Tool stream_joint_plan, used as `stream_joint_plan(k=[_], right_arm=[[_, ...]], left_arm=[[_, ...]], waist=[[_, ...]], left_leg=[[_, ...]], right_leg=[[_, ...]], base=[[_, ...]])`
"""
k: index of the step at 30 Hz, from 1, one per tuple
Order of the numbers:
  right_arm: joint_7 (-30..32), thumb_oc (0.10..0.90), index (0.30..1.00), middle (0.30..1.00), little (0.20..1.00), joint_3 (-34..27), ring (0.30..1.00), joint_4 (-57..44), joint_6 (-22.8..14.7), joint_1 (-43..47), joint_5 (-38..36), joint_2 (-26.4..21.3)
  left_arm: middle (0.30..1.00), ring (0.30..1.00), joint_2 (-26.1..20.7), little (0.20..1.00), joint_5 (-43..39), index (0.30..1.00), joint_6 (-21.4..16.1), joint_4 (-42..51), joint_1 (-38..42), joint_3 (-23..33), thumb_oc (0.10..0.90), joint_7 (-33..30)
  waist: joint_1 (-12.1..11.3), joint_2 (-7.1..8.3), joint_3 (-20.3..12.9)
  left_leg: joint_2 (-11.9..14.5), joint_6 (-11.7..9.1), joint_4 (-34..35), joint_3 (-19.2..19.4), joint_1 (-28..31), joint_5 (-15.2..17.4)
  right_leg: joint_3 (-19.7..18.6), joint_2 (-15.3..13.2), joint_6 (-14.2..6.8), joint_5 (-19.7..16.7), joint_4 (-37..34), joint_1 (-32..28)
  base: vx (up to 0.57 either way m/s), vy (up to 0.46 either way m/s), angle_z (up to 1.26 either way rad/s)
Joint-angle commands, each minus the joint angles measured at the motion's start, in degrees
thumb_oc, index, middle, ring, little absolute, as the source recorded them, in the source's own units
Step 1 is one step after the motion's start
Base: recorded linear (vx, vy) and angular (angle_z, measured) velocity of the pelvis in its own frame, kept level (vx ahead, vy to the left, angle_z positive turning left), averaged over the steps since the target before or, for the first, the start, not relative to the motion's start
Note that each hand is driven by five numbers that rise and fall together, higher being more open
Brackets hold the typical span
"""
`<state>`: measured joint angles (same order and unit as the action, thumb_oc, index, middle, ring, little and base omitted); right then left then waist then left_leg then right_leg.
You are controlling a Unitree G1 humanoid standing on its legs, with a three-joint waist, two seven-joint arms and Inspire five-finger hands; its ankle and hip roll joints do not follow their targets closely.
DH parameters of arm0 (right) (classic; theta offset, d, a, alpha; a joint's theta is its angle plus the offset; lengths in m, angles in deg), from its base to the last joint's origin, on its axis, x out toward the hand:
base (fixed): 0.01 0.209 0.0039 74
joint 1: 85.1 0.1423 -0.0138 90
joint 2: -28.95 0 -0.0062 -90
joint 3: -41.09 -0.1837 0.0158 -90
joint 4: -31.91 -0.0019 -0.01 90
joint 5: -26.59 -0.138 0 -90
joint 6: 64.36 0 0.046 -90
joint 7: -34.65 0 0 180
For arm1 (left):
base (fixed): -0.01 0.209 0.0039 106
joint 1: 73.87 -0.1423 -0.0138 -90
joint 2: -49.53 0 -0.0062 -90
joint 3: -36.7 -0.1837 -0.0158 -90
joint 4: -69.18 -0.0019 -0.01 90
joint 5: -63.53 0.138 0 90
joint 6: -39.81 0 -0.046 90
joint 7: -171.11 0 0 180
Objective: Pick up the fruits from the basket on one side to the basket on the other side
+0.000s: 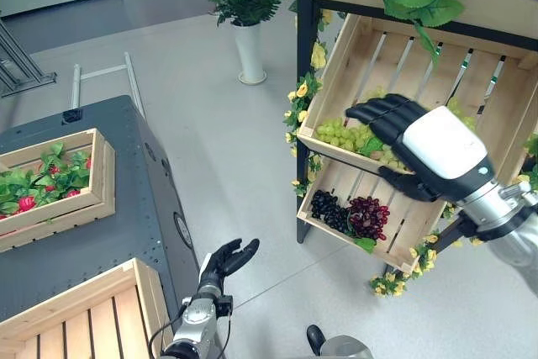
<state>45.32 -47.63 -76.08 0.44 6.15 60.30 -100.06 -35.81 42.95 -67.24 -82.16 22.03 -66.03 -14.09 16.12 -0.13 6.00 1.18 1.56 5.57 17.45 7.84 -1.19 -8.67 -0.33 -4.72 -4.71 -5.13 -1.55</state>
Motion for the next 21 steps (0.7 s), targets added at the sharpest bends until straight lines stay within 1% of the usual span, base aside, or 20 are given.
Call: stream_joint_plan(k=[1, 2, 3, 4, 5, 6, 7, 8, 9, 10, 13, 15, 16, 17, 18, 21], right_arm=[[7.4, 0.800, 0.900, 0.900, 0.900, -0.1, 0.900, 1.9, -4.0, 3.9, -2.8, 4.8], [7.4, 0.800, 0.900, 0.900, 0.900, 1.0, 0.900, 2.4, -4.8, 3.8, -2.8, 5.8], [7.8, 0.800, 0.900, 0.900, 0.900, 2.6, 0.900, 3.1, -5.3, 3.4, -2.4, 7.3], [8.3, 0.800, 0.900, 0.900, 0.900, 4.5, 0.900, 4.0, -5.5, 3.3, -1.7, 8.4], [8.4, 0.800, 0.900, 0.900, 0.900, 5.9, 0.900, 4.9, -5.7, 3.2, -0.9, 9.1], [7.9, 0.800, 0.900, 0.900, 0.900, 8.5, 0.900, 6.6, -5.1, 3.3, -1.2, 10.2], [7.7, 0.800, 0.900, 0.900, 0.900, 9.6, 0.900, 7.3, -4.8, 3.5, -1.5, 10.7], [7.3, 0.800, 0.900, 0.900, 0.900, 11.8, 0.900, 8.8, -4.6, 3.7, -1.8, 11.4], [6.7, 0.800, 0.900, 0.900, 0.900, 13.4, 0.900, 10.0, -4.7, 3.9, -2.3, 11.8], [6.4, 0.800, 0.900, 0.900, 0.900, 15.2, 0.900, 11.1, -4.4, 4.1, -2.5, 12.1], [6.0, 0.800, 0.900, 0.900, 0.900, 20.3, 0.900, 15.7, -3.2, 4.9, -4.3, 13.7], [6.0, 0.800, 0.900, 0.900, 0.900, 23.2, 0.900, 19.8, -1.9, 5.6, -5.1, 15.2], [6.1, 0.800, 0.900, 0.900, 0.900, 25.7, 0.900, 23.0, -0.8, 6.4, -5.6, 16.6], [6.4, 0.800, 0.900, 0.900, 0.900, 26.3, 0.900, 23.8, -0.6, 6.6, -5.3, 16.9], [5.9, 0.800, 0.900, 0.900, 0.900, 28.5, 0.900, 27.6, 1.1, 7.2, -5.6, 18.6], [5.7, 0.800, 0.900, 0.900, 0.900, 31.5, 0.900, 34.2, 3.7, 7.6, -5.7, 21.5]], left_arm=[[0.900, 0.900, -2.0, 0.900, 4.4, 0.900, -0.4, -4.3, 1.1, 0.3, 0.800, -0.1], [0.900, 0.900, -1.8, 0.900, 4.6, 0.900, 1.0, -5.3, 0.6, 0.4, 0.800, -1.1], [0.900, 0.900, -1.6, 0.900, 4.6, 0.900, 3.3, -6.7, 0.0, 1.2, 0.800, -2.0], [0.900, 0.900, -1.6, 0.900, 6.1, 0.900, 4.5, -7.8, -0.2, 2.0, 0.800, -2.2], [0.900, 0.900, -1.7, 0.900, 8.3, 0.900, 5.2, -8.7, -0.5, 2.3, 0.800, -2.5], [0.900, 0.900, -1.8, 0.900, 13.3, 0.900, 6.0, -10.0, -1.0, 2.1, 0.800, -3.3], [0.900, 0.900, -1.9, 0.900, 15.4, 0.900, 6.0, -10.4, -1.5, 1.7, 0.800, -3.6], [0.900, 0.900, -2.3, 0.900, 19.4, 0.900, 6.1, -10.8, -2.4, 0.6, 0.800, -3.7], [0.900, 0.900, -2.6, 0.900, 20.9, 0.900, 6.0, -10.7, -3.0, -0.2, 0.800, -3.9], [0.900, 0.900, -2.8, 0.900, 20.5, 0.900, 5.9, -10.4, -3.4, -0.9, 0.800, -4.2], [0.900, 0.900, -3.1, 0.900, 18.7, 0.900, 6.2, -9.6, -4.1, -0.4, 0.800, -4.8], [0.900, 0.900, -3.0, 0.900, 18.1, 0.900, 6.7, -9.3, -4.4, -0.3, 0.800, -4.9], [0.900, 0.900, -2.8, 0.900, 17.7, 0.900, 7.2, -9.1, -4.5, -0.3, 0.800, -4.9], [0.900, 0.900, -2.8, 0.900, 17.6, 0.900, 7.2, -9.1, -4.5, -0.3, 0.800, -4.9], [0.900, 0.900, -2.4, 0.900, 17.2, 0.900, 6.9, -8.9, -4.5, -0.4, 0.800, -5.0], [0.900, 0.900, -1.9, 0.900, 17.2, 0.900, 5.7, -8.4, -4.7, -0.9, 0.800, -5.6]], waist=[[-3.7, 2.07, -3.4], [-4.0, 2.09, -3.4], [-4.4, 2.14, -3.4], [-4.8, 2.70, -3.4], [-5.0, 2.77, -3.5], [-5.7, 2.79, -3.5], [-5.9, 2.78, -3.5], [-6.5, 2.72, -3.4], [-6.8, 2.63, -3.3], [-7.3, 2.50, -3.2], [-8.7, 2.26, -3.1], [-9.7, 2.16, -2.9], [-10.4, 2.05, -2.6], [-10.6, 2.08, -2.7], [-11.4, 2.02, -2.6], [-12.6, 1.87, -2.5]], left_leg=[[-3.2, 1.6, -2.5, -1.0, 2.1, 10.3], [-3.1, 1.6, -2.5, -1.2, 2.2, 10.2], [-3.1, 1.5, -2.3, -1.4, 2.2, 10.1], [-3.1, 1.3, -2.4, -0.8, 1.7, 9.0], [-3.1, 1.3, -2.3, -1.0, 1.6, 8.9], [-3.1, 1.3, -2.1, -1.5, 1.6, 8.7], [-3.1, 1.2, -2.0, -1.8, 1.5, 8.6], [-3.0, 1.1, -1.6, -2.3, 1.6, 8.4], [-3.0, 1.0, -1.3, -2.8, 1.7, 8.2], [-3.0, 0.9, -1.0, -3.2, 1.8, 8.0], [-3.0, 0.6, -0.8, -4.1, 1.7, 7.7], [-3.0, 0.4, -0.8, -4.7, 1.4, 7.5], [-3.2, 0.4, -0.8, -5.5, 1.4, 7.5], [-3.2, 0.4, -0.8, -5.6, 1.2, 7.3], [-3.3, 0.3, -0.8, -6.4, 0.9, 7.2], [-3.5, 0.3, -0.7, -7.8, 0.8, 7.1]], right_leg=[[1.8, 2.3, -1.7, 3.1, 0.3, -1.2], [2.0, 2.2, -1.7, 3.1, 0.3, -1.3], [2.4, 2.1, -1.6, 3.2, 0.3, -1.5], [2.6, 1.9, -1.3, 2.4, 0.4, -0.9], [3.0, 1.8, -1.2, 2.4, 0.4, -0.9], [3.6, 1.7, -1.1, 2.5, 0.4, -0.9], [3.9, 1.7, -1.1, 2.5, 0.4, -1.0], [4.3, 1.6, -1.1, 2.7, 0.4, -1.1], [4.7, 1.5, -1.0, 2.7, 0.4, -1.3], [5.0, 1.5, -1.0, 2.8, 0.3, -1.4], [6.7, 1.1, -0.8, 3.1, 0.1, -1.7], [7.9, 0.8, -0.7, 3.2, 0.1, -1.9], [9.0, 0.6, -0.6, 3.5, 0.1, -2.3], [9.2, 0.6, -0.5, 3.4, 0.1, -2.1], [10.1, 0.4, -0.3, 3.6, 0.1, -2.3], [11.7, 0.1, 0.0, 4.1, 0.1, -2.9]], base=[[0.00, -0.079, 0.05], [0.00, -0.084, 0.02], [-0.06, -0.133, 0.02], [-0.06, -0.132, 0.04], [-0.06, -0.141, 0.11], [0.00, -0.082, 0.14], [0.00, -0.093, 0.15], [0.01, -0.080, 0.14], [0.02, -0.087, 0.10], [0.02, -0.078, 0.18], [0.02, -0.068, 0.19], [0.00, -0.065, 0.11], [0.00, -0.055, 0.15], [-0.01, -0.071, 0.19], [-0.01, -0.061, 0.28], [0.01, -0.051, 0.33]])
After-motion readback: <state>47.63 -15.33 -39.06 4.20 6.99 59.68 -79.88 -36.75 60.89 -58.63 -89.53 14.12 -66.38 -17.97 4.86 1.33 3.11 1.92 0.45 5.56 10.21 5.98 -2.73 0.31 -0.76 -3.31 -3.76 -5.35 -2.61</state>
